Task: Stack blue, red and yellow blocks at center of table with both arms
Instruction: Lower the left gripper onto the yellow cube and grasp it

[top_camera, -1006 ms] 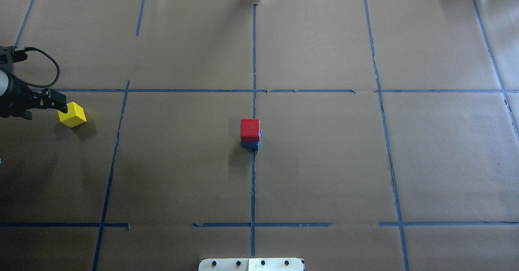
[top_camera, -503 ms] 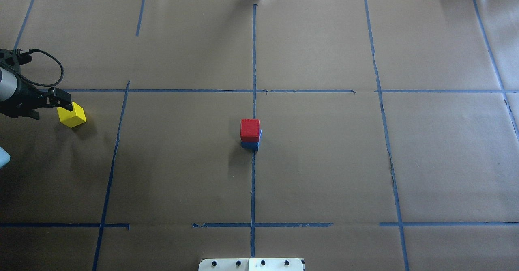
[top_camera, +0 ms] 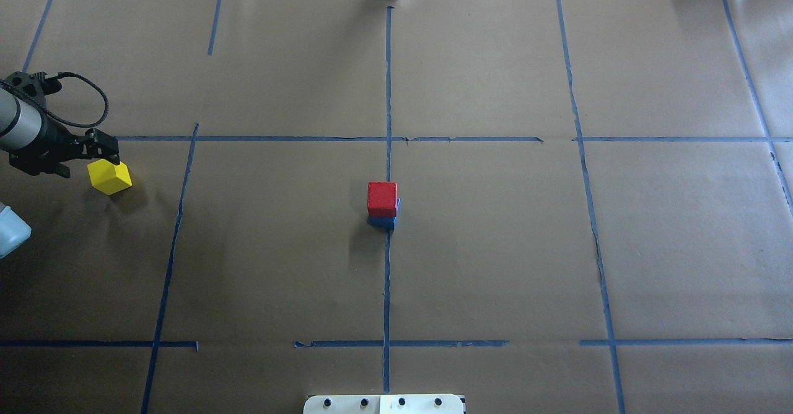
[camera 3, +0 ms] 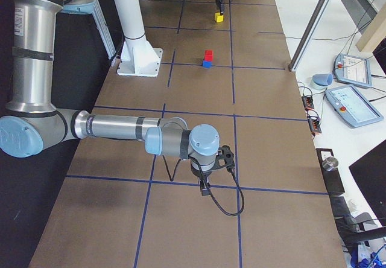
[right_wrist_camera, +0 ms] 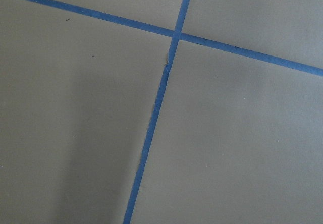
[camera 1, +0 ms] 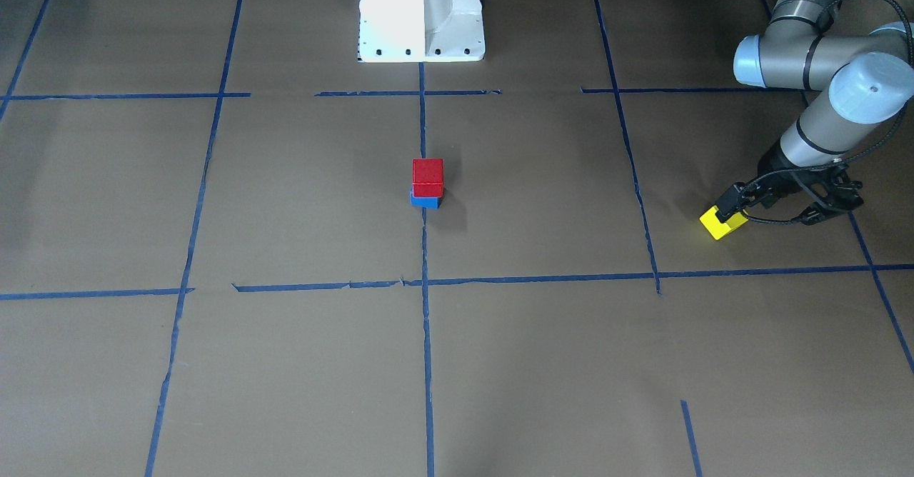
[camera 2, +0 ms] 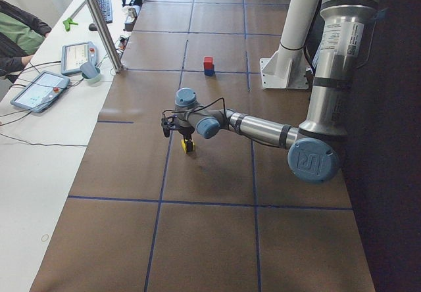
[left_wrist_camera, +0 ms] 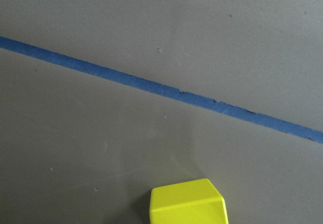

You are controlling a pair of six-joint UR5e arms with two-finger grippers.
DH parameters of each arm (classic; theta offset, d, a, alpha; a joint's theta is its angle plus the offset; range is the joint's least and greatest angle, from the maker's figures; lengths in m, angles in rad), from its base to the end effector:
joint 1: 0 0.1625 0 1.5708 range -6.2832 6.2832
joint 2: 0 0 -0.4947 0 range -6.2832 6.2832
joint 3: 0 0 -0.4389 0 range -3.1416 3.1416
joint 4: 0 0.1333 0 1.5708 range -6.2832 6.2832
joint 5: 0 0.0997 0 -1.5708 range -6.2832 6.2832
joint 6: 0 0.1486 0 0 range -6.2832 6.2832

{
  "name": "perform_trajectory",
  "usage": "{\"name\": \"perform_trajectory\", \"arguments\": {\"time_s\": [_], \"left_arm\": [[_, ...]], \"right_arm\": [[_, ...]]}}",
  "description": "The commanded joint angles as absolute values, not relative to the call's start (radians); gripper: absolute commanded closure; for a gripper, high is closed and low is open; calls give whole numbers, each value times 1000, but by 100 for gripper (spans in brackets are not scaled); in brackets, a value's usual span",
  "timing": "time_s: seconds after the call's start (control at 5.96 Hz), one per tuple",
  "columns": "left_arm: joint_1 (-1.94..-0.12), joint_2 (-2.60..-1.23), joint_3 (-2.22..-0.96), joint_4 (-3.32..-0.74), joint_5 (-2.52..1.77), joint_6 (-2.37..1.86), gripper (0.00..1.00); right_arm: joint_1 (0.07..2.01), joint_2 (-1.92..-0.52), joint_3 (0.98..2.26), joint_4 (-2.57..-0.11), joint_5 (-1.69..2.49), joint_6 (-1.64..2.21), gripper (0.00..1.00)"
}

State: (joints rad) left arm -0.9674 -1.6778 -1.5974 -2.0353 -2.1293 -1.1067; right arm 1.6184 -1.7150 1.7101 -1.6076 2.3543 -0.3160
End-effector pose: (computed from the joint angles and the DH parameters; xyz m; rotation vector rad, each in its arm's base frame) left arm 0.3189 -0.5589 0.6439 -0.0267 0.7972 -0.3095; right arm 0.0504 -0.4612 0.7636 0.1030 -0.7796 -0.2381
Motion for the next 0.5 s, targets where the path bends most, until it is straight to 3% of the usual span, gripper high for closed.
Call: {"name": "perform_trajectory", "arguments": {"time_s": [0.0,0.34], "left_arm": [[-963,-1692,-1521,-2106,-2129,-1118,0],[-933,-1707,-1522,-2109,-2129,-1146,3]], "right_arm": [[1618,-1715,1709,-1608,2355,-318,0],[1618,-1715,1709,-1608,2353,-318,0]]}}
